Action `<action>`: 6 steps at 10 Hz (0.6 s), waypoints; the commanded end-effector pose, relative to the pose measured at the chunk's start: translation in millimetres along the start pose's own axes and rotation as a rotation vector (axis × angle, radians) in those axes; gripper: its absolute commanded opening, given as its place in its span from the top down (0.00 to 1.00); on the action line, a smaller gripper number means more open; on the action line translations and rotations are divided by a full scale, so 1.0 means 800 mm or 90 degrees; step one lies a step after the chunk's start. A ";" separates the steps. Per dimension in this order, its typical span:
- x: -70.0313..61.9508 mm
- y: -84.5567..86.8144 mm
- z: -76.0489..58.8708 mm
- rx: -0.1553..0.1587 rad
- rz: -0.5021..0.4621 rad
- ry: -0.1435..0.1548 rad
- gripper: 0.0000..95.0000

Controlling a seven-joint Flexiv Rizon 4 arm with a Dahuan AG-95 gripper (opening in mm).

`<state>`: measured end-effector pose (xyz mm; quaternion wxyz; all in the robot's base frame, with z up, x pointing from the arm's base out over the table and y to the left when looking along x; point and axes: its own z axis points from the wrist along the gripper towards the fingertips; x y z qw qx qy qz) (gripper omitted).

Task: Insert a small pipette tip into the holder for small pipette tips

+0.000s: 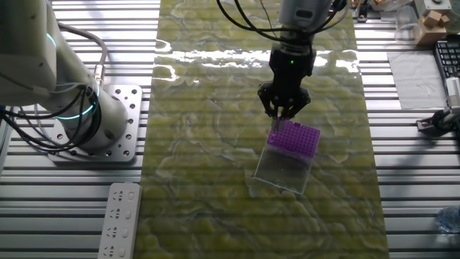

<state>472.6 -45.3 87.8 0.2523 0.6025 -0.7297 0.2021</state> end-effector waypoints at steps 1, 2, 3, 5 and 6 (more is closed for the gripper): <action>-0.003 -0.002 0.002 -0.002 -0.003 0.007 1.00; -0.004 -0.003 0.003 -0.002 -0.004 0.009 1.00; -0.004 -0.003 0.003 -0.001 -0.007 0.016 1.00; -0.004 -0.004 0.004 0.000 -0.008 0.020 1.00; -0.006 -0.004 0.006 -0.003 -0.016 0.022 1.00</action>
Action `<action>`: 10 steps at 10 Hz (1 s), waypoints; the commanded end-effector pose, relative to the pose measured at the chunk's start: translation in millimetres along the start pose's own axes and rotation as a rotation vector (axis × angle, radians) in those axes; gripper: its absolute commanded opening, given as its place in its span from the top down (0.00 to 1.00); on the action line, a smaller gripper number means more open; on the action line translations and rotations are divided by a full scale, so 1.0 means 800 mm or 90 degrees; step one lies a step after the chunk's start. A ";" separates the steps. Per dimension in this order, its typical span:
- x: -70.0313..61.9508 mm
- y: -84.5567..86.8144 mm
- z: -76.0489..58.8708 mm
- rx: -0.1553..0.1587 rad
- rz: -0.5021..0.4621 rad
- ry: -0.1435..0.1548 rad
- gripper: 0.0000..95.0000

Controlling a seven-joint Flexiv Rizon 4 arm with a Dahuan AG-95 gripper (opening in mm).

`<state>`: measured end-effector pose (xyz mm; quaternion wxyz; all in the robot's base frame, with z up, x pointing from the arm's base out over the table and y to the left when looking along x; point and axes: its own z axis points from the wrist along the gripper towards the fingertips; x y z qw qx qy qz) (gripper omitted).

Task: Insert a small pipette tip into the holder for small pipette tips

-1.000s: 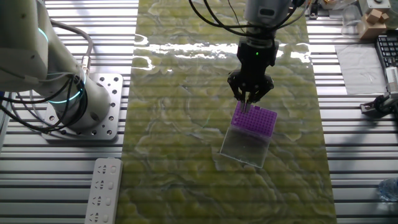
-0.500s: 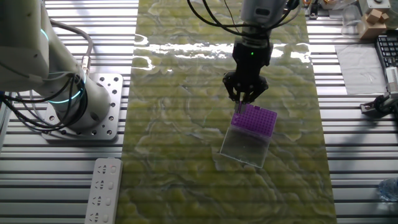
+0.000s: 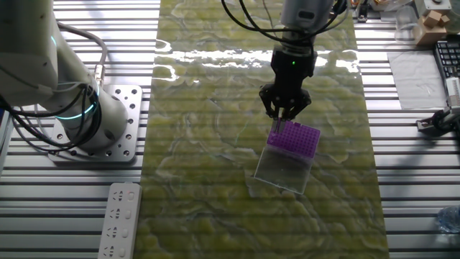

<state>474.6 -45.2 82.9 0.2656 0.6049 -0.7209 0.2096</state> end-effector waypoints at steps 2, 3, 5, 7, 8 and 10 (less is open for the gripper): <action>-0.003 -0.003 0.003 -0.003 -0.010 0.005 1.00; -0.004 -0.003 0.005 -0.004 -0.012 0.006 1.00; -0.005 -0.003 0.006 -0.004 -0.018 0.008 1.00; -0.006 -0.003 0.006 -0.005 -0.019 0.008 1.00; -0.007 -0.003 0.007 -0.006 -0.017 0.008 1.00; -0.009 -0.004 0.010 -0.008 -0.017 0.006 1.00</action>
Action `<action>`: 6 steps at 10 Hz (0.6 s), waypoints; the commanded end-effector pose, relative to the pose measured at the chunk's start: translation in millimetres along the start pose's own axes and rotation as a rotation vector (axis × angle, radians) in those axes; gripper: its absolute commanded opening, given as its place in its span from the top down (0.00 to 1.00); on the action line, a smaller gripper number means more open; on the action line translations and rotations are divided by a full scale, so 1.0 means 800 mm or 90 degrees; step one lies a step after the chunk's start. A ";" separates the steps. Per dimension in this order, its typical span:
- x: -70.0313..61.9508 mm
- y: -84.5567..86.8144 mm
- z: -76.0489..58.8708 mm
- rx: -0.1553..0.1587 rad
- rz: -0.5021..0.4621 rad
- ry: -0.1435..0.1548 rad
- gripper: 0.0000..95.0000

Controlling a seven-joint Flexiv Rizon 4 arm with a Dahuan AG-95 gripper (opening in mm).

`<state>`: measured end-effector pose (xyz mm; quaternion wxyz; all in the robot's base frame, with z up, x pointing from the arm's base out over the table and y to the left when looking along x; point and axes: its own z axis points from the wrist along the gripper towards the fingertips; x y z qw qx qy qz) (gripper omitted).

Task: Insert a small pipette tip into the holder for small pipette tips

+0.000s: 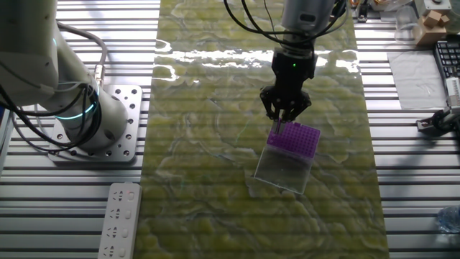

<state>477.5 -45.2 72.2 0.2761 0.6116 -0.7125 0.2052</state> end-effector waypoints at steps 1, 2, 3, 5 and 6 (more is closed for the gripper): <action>-0.001 0.001 0.001 -0.001 -0.001 -0.003 1.00; -0.002 0.002 0.002 -0.001 0.001 -0.004 1.00; -0.003 0.003 0.003 -0.001 0.002 -0.004 1.00; -0.005 0.003 0.005 -0.002 0.005 -0.005 1.00; -0.006 0.002 0.005 -0.003 0.006 -0.005 1.00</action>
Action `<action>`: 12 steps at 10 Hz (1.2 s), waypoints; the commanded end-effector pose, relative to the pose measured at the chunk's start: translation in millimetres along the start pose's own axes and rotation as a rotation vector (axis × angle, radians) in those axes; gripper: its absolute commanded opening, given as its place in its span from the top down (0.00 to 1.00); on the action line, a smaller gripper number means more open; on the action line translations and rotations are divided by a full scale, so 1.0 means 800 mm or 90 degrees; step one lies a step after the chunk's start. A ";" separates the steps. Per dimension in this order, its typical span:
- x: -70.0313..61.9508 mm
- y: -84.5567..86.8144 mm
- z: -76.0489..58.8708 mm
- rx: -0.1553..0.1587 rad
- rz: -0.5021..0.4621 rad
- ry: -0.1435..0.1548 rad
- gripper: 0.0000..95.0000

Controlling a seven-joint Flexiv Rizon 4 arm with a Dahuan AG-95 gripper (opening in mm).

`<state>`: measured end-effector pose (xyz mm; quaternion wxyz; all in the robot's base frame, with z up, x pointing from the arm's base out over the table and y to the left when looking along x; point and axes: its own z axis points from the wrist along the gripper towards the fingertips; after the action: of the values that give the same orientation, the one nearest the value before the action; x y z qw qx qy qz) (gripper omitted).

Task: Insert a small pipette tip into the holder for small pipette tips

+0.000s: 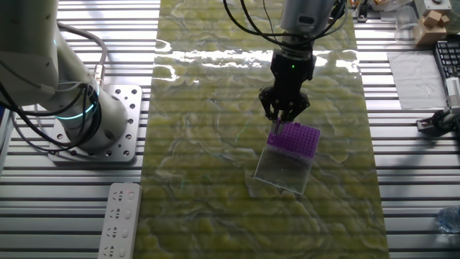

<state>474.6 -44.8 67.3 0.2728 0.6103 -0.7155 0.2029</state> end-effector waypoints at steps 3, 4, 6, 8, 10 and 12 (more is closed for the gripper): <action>-0.003 -0.002 0.000 -0.007 0.004 0.001 1.00; -0.003 -0.002 0.001 -0.009 0.006 0.001 1.00; -0.006 -0.003 0.001 -0.014 0.010 0.001 1.00; -0.007 -0.004 0.001 -0.019 0.014 0.002 1.00; -0.008 -0.005 0.001 -0.027 0.019 0.003 1.00; -0.009 -0.006 0.000 -0.035 0.023 0.002 1.00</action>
<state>479.7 -40.6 63.2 0.2876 0.5872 -0.7326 0.1893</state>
